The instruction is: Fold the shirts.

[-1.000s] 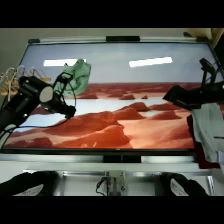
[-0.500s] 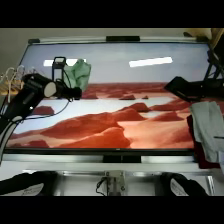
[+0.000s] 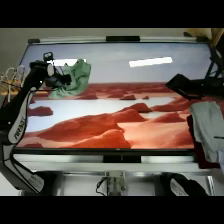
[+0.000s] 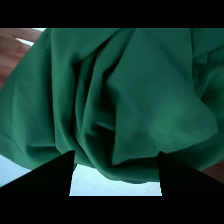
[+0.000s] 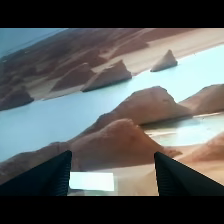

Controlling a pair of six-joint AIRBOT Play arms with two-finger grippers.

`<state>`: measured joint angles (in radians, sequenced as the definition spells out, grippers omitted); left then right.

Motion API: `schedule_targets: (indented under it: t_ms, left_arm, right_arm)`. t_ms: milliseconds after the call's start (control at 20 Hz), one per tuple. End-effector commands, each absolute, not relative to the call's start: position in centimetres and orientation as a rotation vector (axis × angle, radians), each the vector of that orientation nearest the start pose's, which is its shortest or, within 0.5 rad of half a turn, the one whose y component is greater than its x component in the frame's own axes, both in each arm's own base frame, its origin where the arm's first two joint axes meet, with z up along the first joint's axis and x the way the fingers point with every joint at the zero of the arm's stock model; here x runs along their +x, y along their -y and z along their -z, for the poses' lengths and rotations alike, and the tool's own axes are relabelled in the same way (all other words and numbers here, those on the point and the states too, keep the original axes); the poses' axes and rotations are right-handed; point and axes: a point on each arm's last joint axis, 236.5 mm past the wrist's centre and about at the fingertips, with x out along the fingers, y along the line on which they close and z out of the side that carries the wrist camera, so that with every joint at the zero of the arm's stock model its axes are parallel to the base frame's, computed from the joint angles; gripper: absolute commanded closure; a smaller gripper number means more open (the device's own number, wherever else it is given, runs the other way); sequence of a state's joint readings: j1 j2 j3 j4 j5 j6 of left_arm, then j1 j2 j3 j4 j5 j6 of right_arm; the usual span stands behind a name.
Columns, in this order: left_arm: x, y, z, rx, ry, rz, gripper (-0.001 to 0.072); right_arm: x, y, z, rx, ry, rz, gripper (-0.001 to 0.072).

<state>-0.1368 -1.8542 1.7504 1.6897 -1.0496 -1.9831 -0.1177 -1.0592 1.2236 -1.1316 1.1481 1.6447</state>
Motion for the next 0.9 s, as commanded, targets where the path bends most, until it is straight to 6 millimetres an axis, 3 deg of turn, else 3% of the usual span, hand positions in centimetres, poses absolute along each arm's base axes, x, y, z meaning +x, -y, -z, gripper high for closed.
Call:
schedule_targets:
  t_ms: [0,150,200,250,300,350,400,450,550,600,700,800,850]
  left_arm:
    - [56.1,4.9,7.8,-0.251,-1.198,-0.179,0.0098]
    - [56.0,5.8,9.3,-0.278,-1.224,-0.167,0.0100]
    - [55.9,6.1,9.7,-0.293,-1.232,-0.161,0.0138]
    - [55.8,6.3,9.6,-0.300,-1.238,-0.159,0.0447]
    - [56.0,6.3,9.0,-0.302,-1.224,-0.155,0.0669]
    - [56.4,6.6,7.2,-0.303,-1.191,-0.143,0.0676]
    - [57.2,7.1,4.5,-0.293,-1.138,-0.115,0.0676]
    - [58.1,8.0,0.5,-0.258,-1.059,-0.062,0.0676]
    - [58.6,10.7,-10.2,-0.200,-0.863,0.050,0.0676]
    - [57.6,12.6,-16.5,-0.173,-0.749,0.114,0.0676]
    - [52.8,15.7,-27.7,-0.118,-0.551,0.215,0.0676]
    - [45.8,17.4,-35.6,-0.088,-0.429,0.284,0.0676]
    - [42.4,18.2,-38.2,-0.084,-0.392,0.328,0.0676]
  right_arm:
    - [38.9,-4.6,-13.9,0.482,-0.947,-0.136,0.0099]
    - [38.8,-4.6,-13.9,0.475,-0.950,-0.140,0.0098]
    - [38.8,-4.6,-13.9,0.474,-0.949,-0.140,0.0099]
    - [38.8,-4.6,-13.9,0.469,-0.949,-0.142,0.0099]
    - [38.8,-4.4,-13.8,0.437,-0.947,-0.146,0.0099]
    - [38.8,-3.9,-13.6,0.389,-0.946,-0.147,0.0099]
    - [38.9,-3.5,-13.5,0.330,-0.938,-0.154,0.0099]
    - [39.1,-3.2,-13.6,0.280,-0.923,-0.167,0.0099]
    - [39.4,-2.9,-13.8,0.241,-0.903,-0.171,0.0099]
    - [39.2,-3.0,-14.2,0.238,-0.903,-0.175,0.0099]
    - [38.2,-3.3,-16.0,0.188,-0.894,-0.209,0.0099]
    - [36.7,-3.5,-19.0,0.104,-0.847,-0.245,0.0099]
    - [35.7,-3.4,-21.0,0.072,-0.807,-0.244,0.0098]
